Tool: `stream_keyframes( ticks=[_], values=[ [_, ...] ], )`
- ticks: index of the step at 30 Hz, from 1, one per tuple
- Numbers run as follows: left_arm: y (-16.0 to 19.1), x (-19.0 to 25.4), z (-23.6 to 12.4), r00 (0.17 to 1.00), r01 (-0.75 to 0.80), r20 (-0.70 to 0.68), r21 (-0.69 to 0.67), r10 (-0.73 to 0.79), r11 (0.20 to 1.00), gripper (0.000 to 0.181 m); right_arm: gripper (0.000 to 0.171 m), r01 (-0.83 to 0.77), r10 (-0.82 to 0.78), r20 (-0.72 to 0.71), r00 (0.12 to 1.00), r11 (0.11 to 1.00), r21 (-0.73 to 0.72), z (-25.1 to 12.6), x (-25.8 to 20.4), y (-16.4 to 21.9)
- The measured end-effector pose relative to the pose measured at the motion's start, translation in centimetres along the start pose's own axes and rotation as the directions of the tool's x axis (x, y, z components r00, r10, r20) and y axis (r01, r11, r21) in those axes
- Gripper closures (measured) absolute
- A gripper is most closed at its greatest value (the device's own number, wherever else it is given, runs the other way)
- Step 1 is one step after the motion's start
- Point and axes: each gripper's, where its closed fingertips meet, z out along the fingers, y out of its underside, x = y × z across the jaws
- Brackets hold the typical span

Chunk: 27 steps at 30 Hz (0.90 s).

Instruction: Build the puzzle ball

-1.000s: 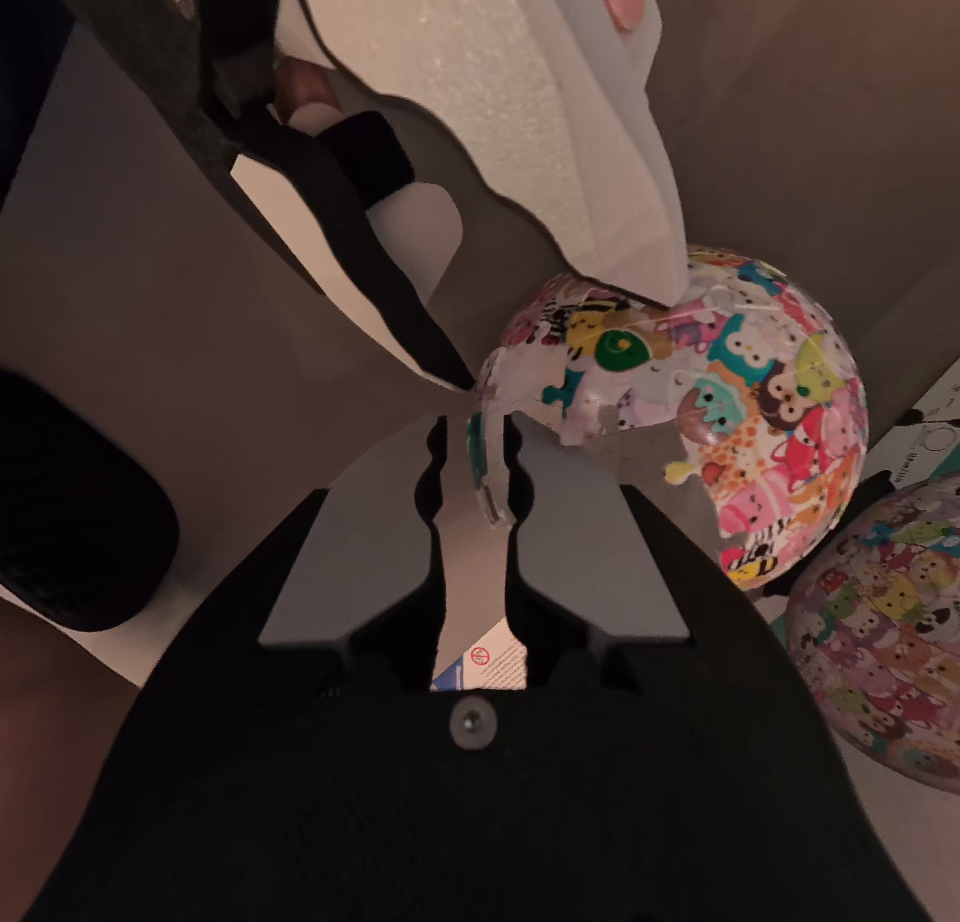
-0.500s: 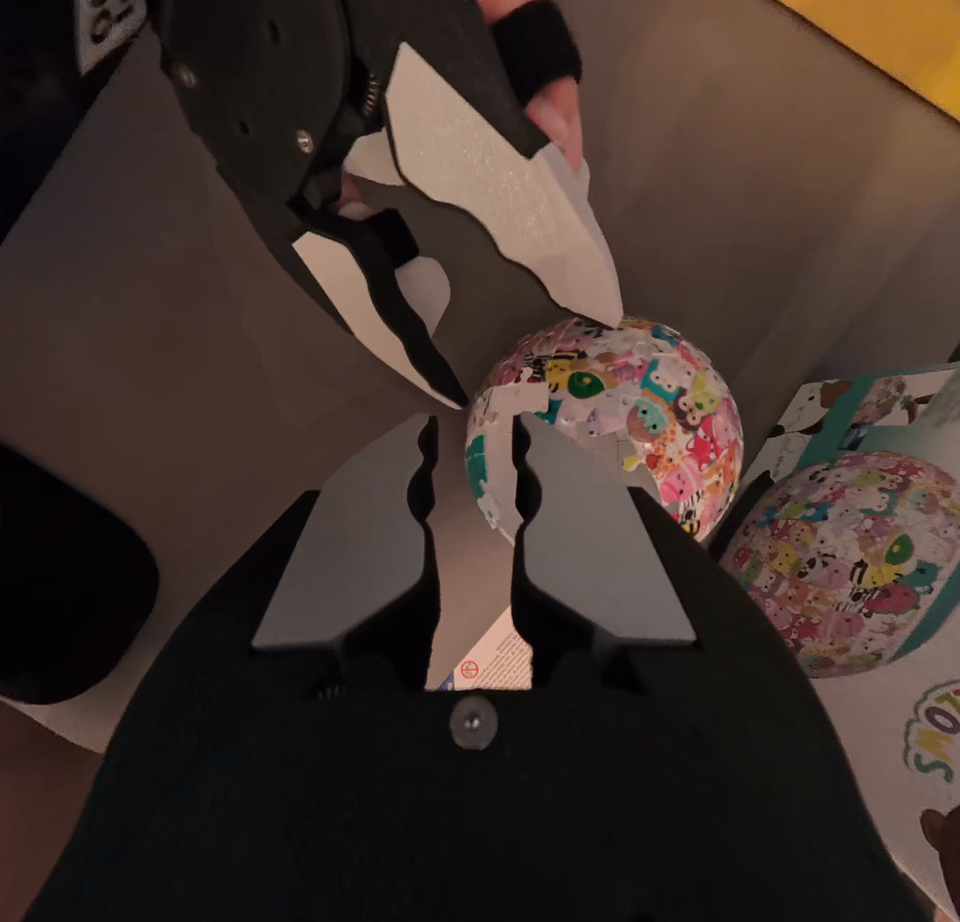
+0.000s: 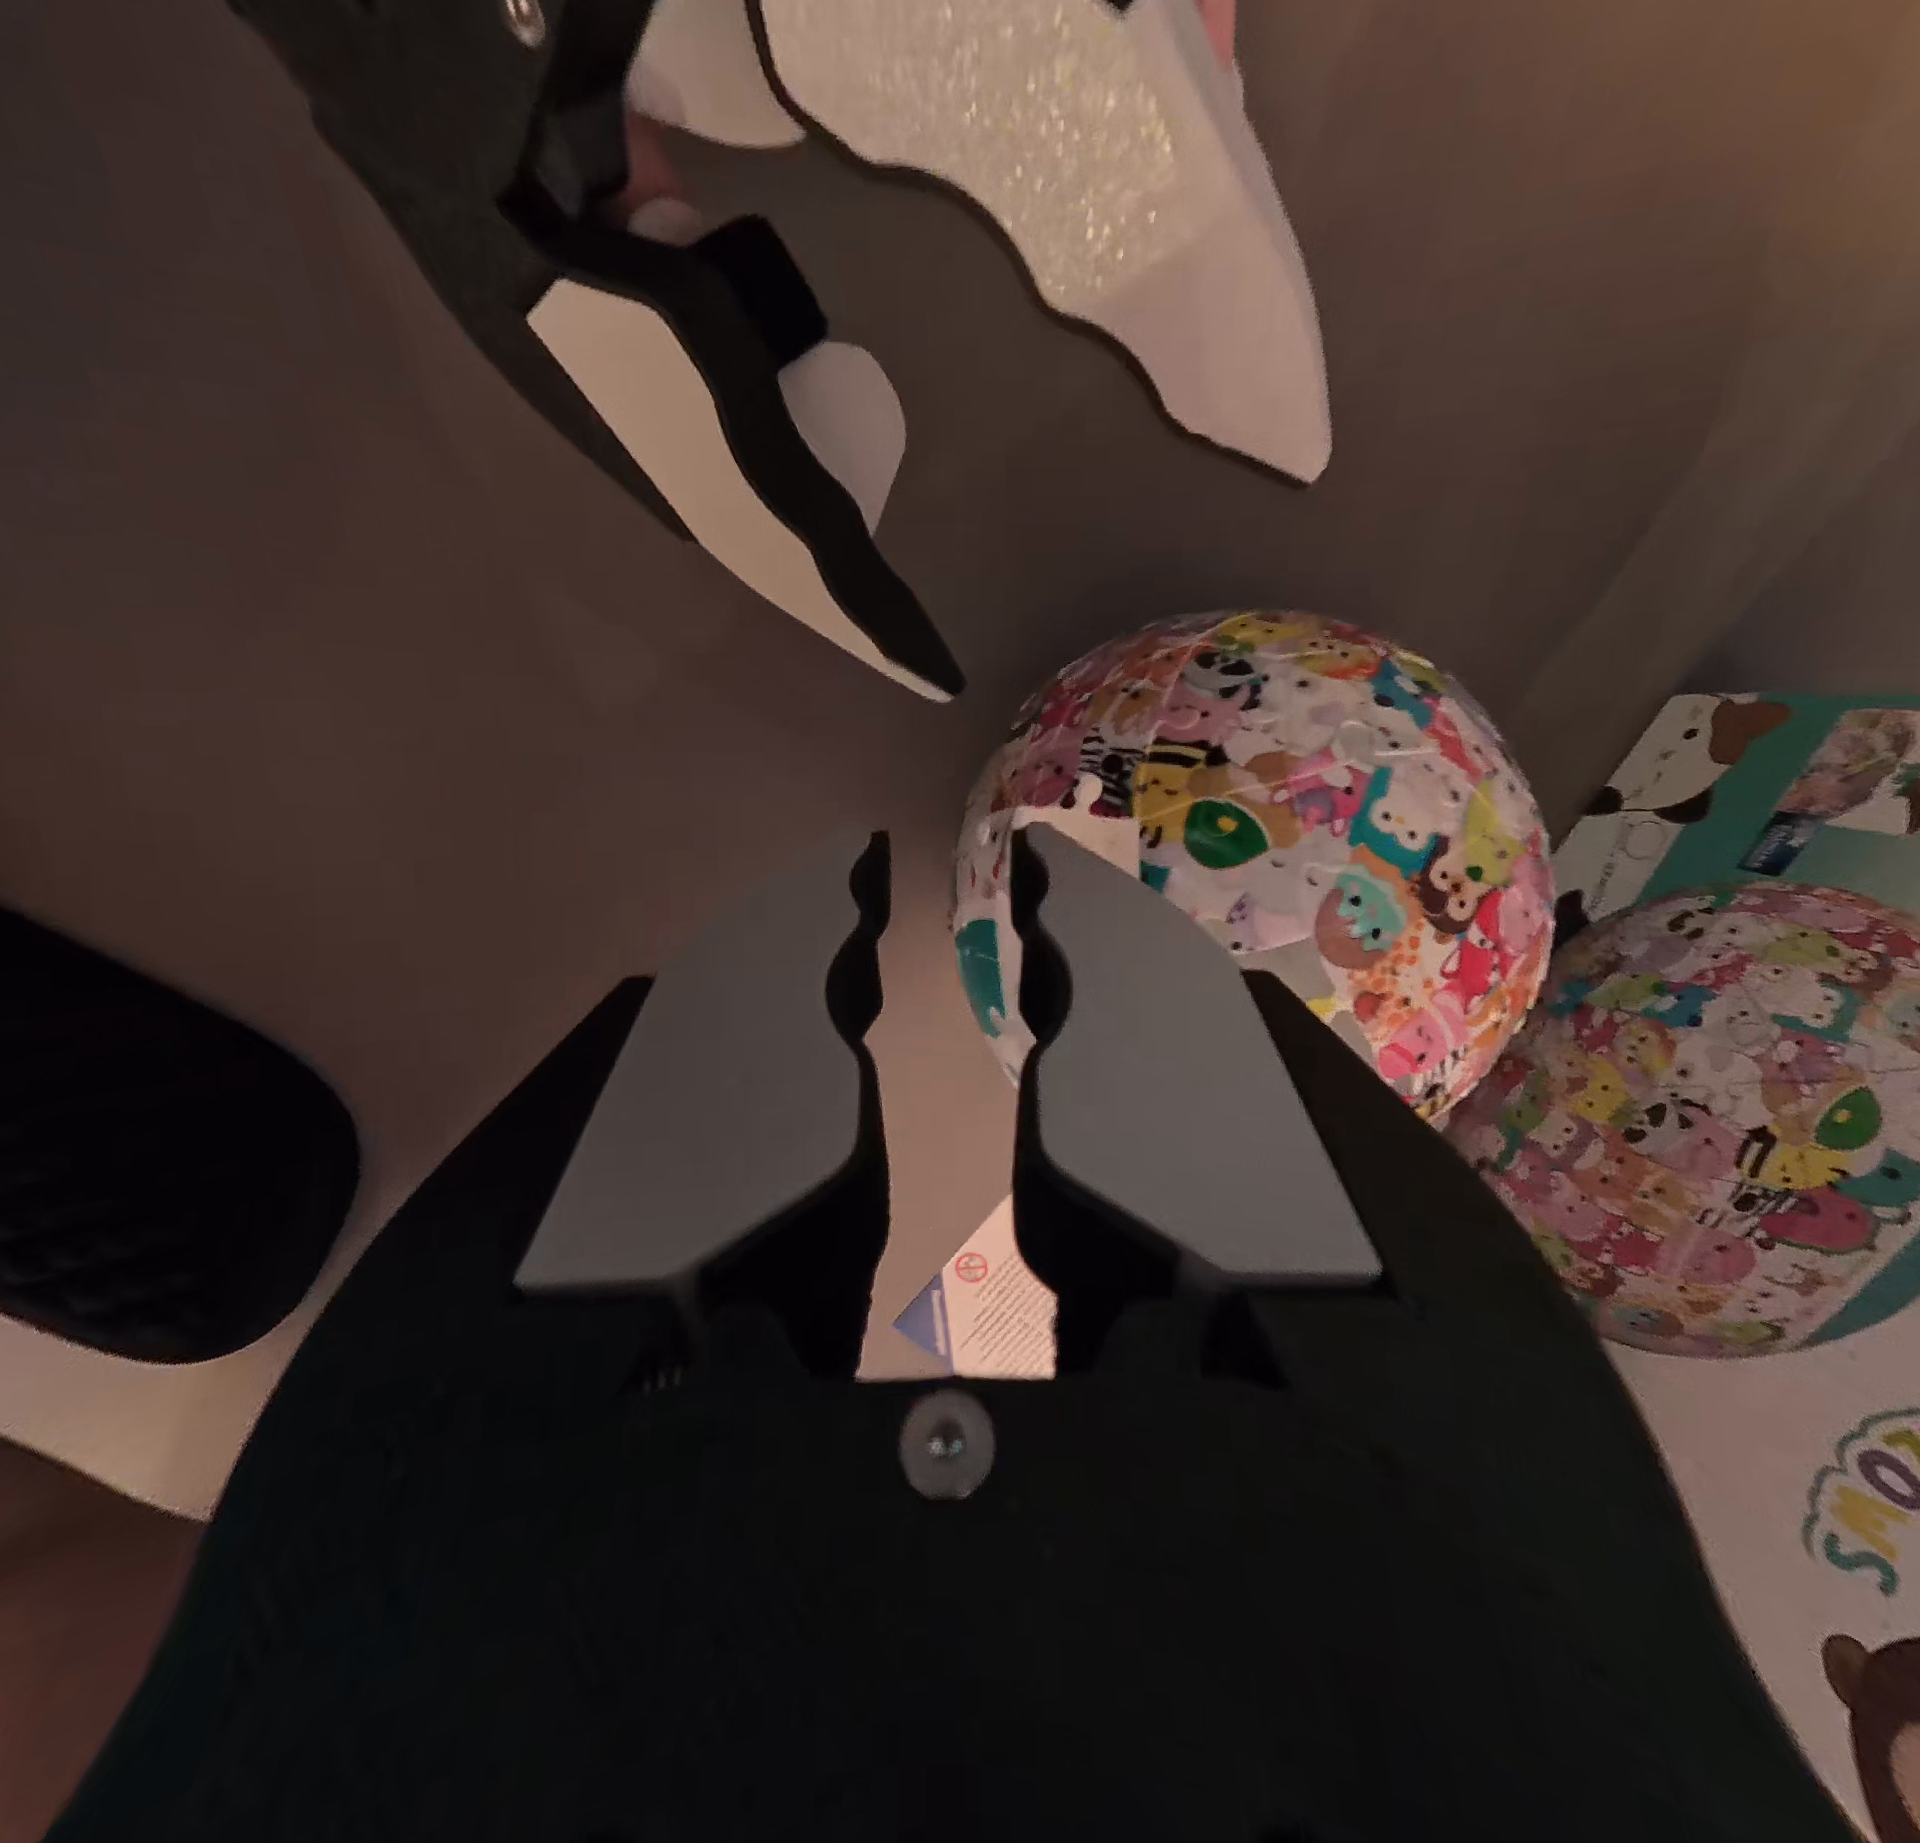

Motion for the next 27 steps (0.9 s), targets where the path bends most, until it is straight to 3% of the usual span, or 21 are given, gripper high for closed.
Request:
stream_keyframes(
  ticks=[12,16,21,24,27],
  values=[
    [0.7,-0.1,-2.8,1.0,0.005,-0.002,0.031,-0.005,1.0,0.111,0.156,-0.059,0.055,-0.026,0.998,0.978,-0.198,1.5,0.7,0.7],
    [1.2,0.0,-3.1,1.0,-0.001,-0.009,0.024,0.002,1.0,0.112,0.157,-0.054,0.043,-0.061,0.997,0.978,-0.2,1.4,1.0,0.6],
    [2.2,0.4,-2.6,0.996,0.048,-0.072,0.021,-0.046,0.999,0.112,0.151,-0.031,0.015,-0.156,0.988,0.994,-0.102,0.4,1.0,-0.2],
    [2.3,0.1,-2.3,0.983,0.098,-0.156,0.032,-0.092,0.995,0.111,0.152,0.035,-0.012,-0.321,0.947,0.997,0.064,-1.5,1.0,-1.5],
    [1.4,-0.5,-2.5,0.942,0.149,-0.317,0.088,-0.114,0.985,0.113,0.153,0.08,0.068,-0.479,0.875,0.956,0.281,-3.2,0.2,-2.1]
  ],
)
